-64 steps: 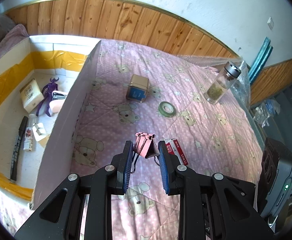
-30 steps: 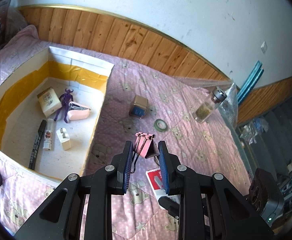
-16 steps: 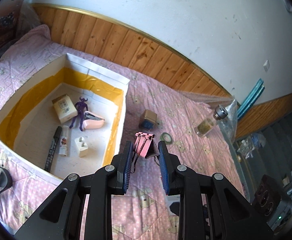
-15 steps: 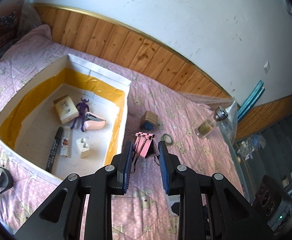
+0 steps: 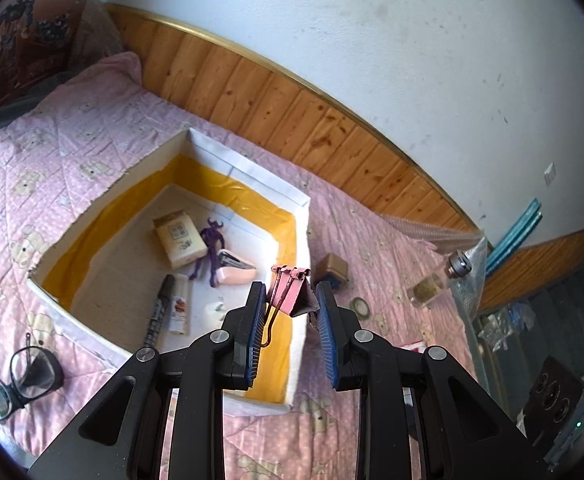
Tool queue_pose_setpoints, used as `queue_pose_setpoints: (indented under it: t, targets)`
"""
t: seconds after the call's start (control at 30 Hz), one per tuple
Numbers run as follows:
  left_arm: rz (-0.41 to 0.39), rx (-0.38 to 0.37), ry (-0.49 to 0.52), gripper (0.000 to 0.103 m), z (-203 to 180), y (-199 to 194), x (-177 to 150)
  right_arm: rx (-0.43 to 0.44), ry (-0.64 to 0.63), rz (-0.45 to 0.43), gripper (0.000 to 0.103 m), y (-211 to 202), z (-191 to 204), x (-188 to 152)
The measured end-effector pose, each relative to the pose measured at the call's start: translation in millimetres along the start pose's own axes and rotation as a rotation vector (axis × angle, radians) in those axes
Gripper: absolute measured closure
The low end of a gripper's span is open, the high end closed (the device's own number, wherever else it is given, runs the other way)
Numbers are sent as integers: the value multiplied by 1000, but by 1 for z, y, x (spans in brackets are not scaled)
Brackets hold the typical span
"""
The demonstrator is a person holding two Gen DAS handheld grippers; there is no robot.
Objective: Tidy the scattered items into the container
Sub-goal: 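Lift the binder clip and staple box and carry both toward the white box, then lower the binder clip and staple box down into the white box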
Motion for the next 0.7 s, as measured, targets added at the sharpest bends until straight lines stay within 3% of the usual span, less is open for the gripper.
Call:
queue_pose_setpoints:
  t: [0.7]
  targets:
    - [-29,88,5,77,58,-21,37,12,-87,-36,89,9,24,52]
Point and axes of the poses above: each gripper's, at about its wrist camera, not at the fingertips, and y roughly the way its jaws point, z to its left, x to its top, the point moved 10 cm from there along y, roughly the way its jaws point, and after that the axes turned 7 degrees about -x, right-handed, at the moved point
